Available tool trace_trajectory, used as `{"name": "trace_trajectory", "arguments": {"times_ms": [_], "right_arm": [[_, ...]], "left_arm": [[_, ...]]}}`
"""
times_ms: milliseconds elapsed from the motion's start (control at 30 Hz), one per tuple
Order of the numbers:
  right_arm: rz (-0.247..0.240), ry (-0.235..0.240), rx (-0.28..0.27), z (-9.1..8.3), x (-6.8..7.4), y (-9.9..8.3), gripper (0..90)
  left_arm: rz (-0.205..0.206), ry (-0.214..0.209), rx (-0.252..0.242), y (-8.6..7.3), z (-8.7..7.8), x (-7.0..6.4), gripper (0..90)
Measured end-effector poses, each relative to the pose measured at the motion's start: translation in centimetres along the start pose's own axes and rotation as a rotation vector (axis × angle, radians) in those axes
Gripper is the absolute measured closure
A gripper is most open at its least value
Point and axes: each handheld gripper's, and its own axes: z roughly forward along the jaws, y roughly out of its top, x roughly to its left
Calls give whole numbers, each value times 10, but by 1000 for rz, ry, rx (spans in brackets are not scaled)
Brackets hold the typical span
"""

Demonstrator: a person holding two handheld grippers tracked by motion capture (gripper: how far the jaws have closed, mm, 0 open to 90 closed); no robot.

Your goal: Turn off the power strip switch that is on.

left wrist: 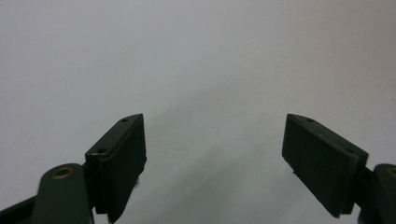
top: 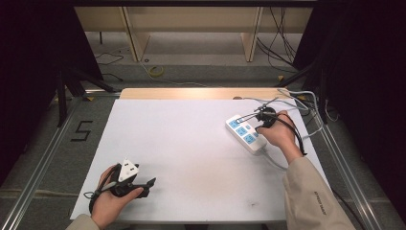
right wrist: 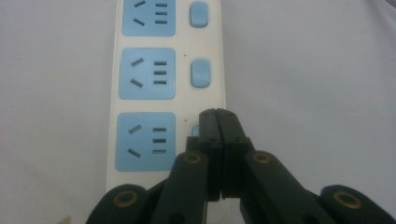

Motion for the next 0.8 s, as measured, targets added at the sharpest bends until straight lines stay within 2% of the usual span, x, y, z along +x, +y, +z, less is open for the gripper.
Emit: {"name": "trace_trajectory", "arguments": {"times_ms": [800], "right_arm": [[-3,28,-63,-13,10,-13,849]], "left_arm": [[-1,2,-1,0,0,0,215]]}}
